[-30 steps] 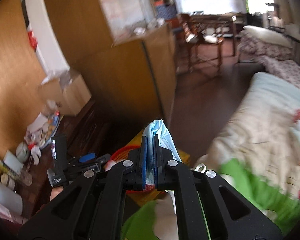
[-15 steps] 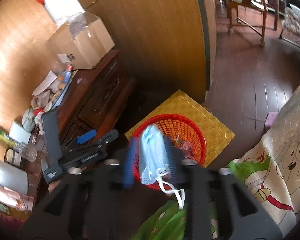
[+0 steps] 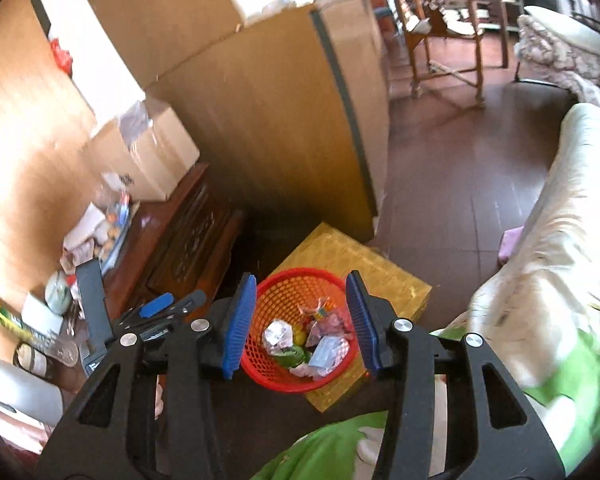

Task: Collect trash
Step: 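Move both tools back over the bed toward the medicine box and walnut shell, then grasp the white Betaloc medicine box with the left tool while the right tool grasps the walnut shell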

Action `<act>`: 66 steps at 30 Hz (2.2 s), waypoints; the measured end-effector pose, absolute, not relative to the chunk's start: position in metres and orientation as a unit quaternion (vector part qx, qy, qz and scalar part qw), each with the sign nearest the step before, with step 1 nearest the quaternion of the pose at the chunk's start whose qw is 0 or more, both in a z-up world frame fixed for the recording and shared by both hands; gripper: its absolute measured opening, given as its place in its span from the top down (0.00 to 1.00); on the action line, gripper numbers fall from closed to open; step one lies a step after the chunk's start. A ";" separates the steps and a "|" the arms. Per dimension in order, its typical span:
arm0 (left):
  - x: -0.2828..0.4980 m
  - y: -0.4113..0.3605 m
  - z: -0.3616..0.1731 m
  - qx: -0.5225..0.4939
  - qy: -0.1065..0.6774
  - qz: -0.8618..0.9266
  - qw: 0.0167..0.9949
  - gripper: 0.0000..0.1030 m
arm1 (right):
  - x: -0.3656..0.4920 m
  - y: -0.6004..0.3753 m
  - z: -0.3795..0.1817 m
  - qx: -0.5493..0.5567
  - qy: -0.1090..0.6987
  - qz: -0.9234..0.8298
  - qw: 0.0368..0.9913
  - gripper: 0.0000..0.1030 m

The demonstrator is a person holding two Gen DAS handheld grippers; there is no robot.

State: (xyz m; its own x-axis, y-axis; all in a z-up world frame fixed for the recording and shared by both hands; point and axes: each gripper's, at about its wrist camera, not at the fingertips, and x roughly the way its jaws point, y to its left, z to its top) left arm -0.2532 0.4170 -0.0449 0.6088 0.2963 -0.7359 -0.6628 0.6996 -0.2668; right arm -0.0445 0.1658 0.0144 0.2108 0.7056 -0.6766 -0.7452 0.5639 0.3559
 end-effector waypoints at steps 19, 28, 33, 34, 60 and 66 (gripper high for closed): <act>-0.179 0.205 0.122 -0.087 0.275 0.117 0.950 0.06 | -0.049 -0.111 0.114 0.142 0.239 0.357 0.892 0.28; -0.036 0.079 0.102 -0.024 0.349 -0.016 0.937 0.06 | 0.019 -0.238 0.072 0.212 0.246 0.190 0.926 0.26; 0.045 0.025 0.058 -0.017 0.409 -0.063 0.910 0.06 | 0.073 -0.276 0.042 0.212 0.276 0.109 0.931 0.22; 0.061 0.014 0.049 -0.026 0.423 -0.076 0.903 0.06 | 0.082 -0.280 0.036 0.213 0.283 0.102 0.929 0.22; 0.128 -0.005 -0.039 0.046 0.481 -0.024 0.875 0.06 | 0.169 -0.263 -0.003 0.194 0.375 0.134 0.896 0.21; 0.136 -0.001 -0.047 0.013 0.502 -0.025 0.864 0.05 | 0.195 -0.238 -0.017 0.138 0.407 0.120 0.895 0.28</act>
State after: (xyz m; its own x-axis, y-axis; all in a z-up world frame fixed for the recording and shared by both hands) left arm 0.1361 -0.0014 -0.0471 0.4940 -0.0305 -0.8689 0.0560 0.9984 -0.0032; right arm 0.1948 -0.2376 -0.0165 0.6394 0.3277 -0.6956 -0.1033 0.9330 0.3446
